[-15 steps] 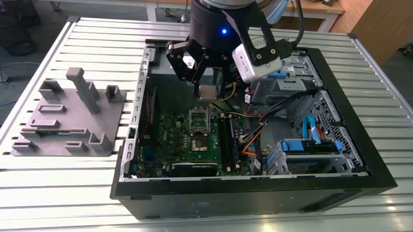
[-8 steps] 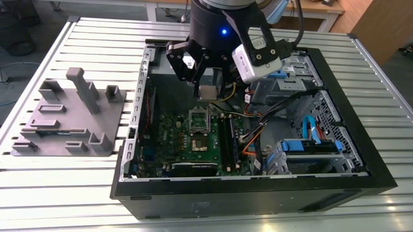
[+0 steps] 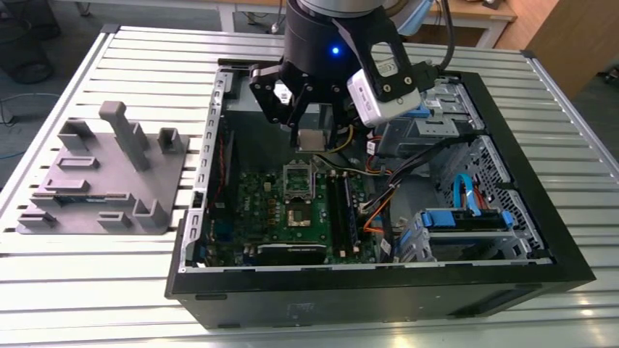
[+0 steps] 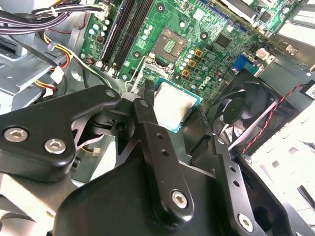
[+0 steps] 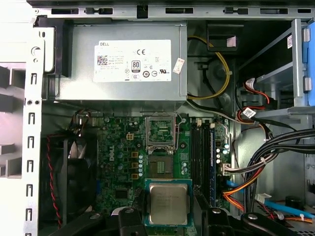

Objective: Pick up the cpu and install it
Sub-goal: 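Place the cpu into insertion slot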

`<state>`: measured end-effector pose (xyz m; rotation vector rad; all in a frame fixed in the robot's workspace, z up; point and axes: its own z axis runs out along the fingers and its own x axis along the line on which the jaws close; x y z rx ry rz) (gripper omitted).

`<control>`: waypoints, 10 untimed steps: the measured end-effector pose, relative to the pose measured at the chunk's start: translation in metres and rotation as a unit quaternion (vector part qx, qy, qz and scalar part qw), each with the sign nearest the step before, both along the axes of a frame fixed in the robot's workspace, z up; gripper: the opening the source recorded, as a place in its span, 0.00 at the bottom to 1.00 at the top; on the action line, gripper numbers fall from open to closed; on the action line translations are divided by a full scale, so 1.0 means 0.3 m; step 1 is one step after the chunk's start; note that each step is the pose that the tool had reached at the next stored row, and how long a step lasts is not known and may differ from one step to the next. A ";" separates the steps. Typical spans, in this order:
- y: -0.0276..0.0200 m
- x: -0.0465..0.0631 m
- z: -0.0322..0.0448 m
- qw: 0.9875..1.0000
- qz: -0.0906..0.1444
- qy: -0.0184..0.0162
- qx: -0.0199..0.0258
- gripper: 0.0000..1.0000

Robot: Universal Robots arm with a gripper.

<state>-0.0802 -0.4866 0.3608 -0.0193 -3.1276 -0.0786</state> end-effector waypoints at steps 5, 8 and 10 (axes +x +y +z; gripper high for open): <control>0.000 0.000 -0.006 1.000 0.000 0.000 0.000 0.47; 0.000 0.000 -0.016 1.000 0.000 0.000 0.000 0.47; 0.000 0.000 -0.021 1.000 0.000 0.000 0.000 0.47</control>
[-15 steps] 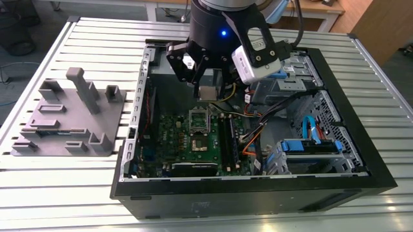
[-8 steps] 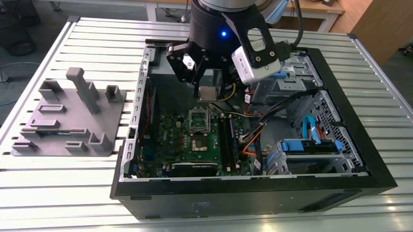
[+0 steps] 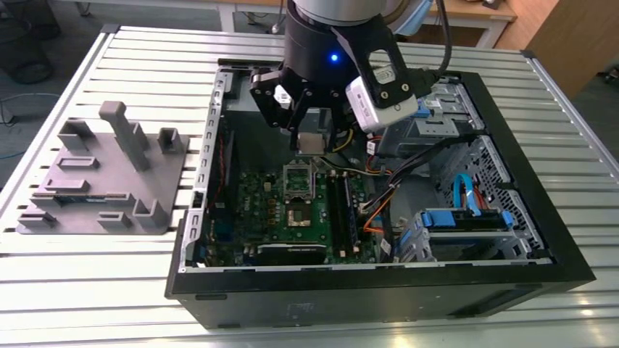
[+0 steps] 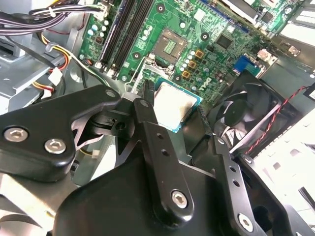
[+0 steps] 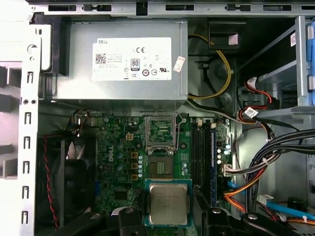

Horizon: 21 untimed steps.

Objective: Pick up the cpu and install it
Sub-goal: 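Place the cpu into insertion slot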

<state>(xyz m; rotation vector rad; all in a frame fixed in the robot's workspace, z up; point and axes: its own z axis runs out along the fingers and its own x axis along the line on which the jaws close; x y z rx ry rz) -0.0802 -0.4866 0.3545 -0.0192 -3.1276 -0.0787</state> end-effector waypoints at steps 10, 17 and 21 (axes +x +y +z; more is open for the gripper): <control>0.000 0.000 -0.013 1.000 0.000 0.000 0.000 0.47; 0.000 0.000 -0.034 1.000 0.000 0.000 0.000 0.47; 0.000 0.000 -0.038 1.000 0.000 0.000 0.000 0.47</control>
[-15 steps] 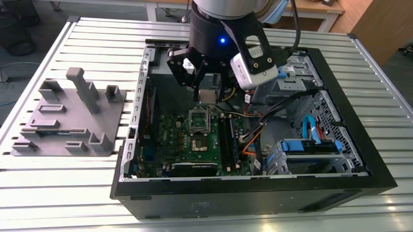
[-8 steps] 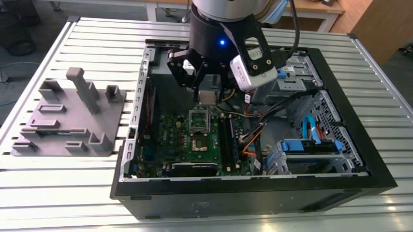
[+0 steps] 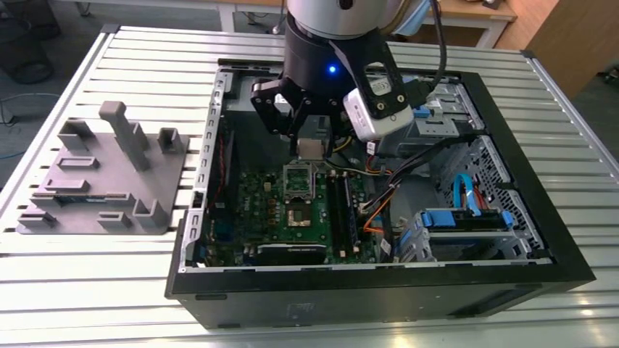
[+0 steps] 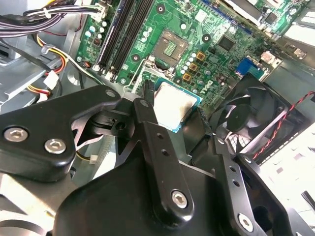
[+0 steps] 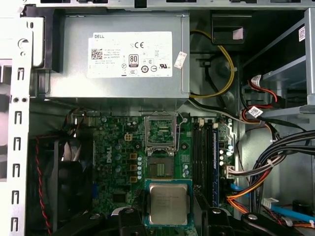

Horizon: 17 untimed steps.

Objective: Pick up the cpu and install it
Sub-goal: 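Place the cpu into insertion slot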

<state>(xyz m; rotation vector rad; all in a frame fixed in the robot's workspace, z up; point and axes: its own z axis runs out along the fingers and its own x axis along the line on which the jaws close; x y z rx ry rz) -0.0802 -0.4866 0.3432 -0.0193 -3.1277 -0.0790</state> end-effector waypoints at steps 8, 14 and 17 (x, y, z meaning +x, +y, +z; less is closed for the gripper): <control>0.000 0.000 -0.015 1.000 0.000 0.000 0.000 0.47; 0.000 0.000 -0.024 1.000 0.000 0.000 0.000 0.47; 0.000 0.000 -0.035 1.000 0.000 0.000 0.000 0.47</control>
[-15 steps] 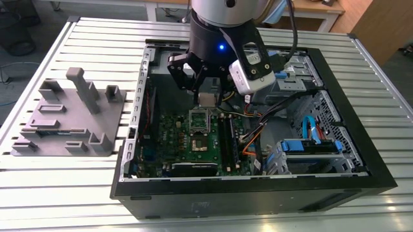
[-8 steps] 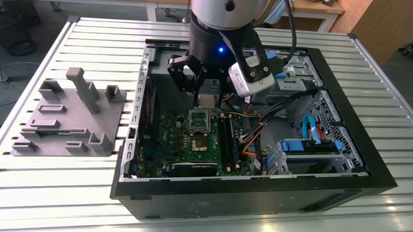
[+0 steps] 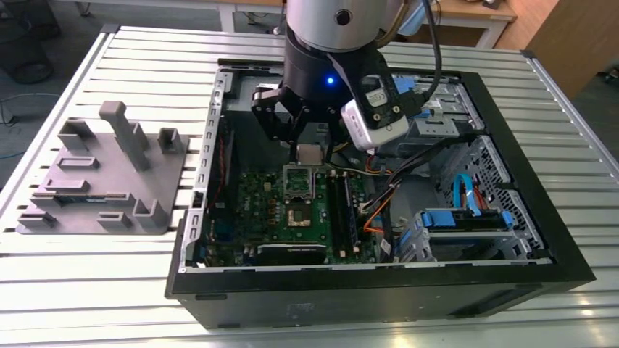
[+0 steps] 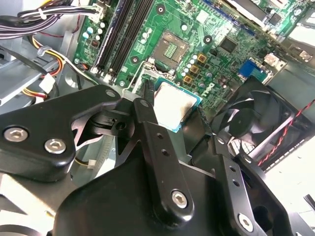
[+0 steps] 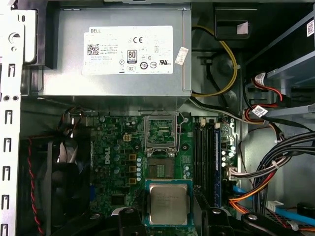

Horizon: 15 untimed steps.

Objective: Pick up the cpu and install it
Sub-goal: 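Place the cpu into insertion slot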

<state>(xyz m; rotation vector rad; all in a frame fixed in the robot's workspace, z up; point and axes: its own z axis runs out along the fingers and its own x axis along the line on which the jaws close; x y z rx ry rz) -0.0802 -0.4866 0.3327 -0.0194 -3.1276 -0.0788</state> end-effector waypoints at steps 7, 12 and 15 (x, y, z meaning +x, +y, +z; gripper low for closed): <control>0.000 0.000 -0.006 1.000 0.000 0.000 0.000 0.47; 0.000 0.000 -0.017 1.000 0.000 0.000 0.000 0.47; 0.000 0.000 -0.024 1.000 0.000 0.000 0.000 0.47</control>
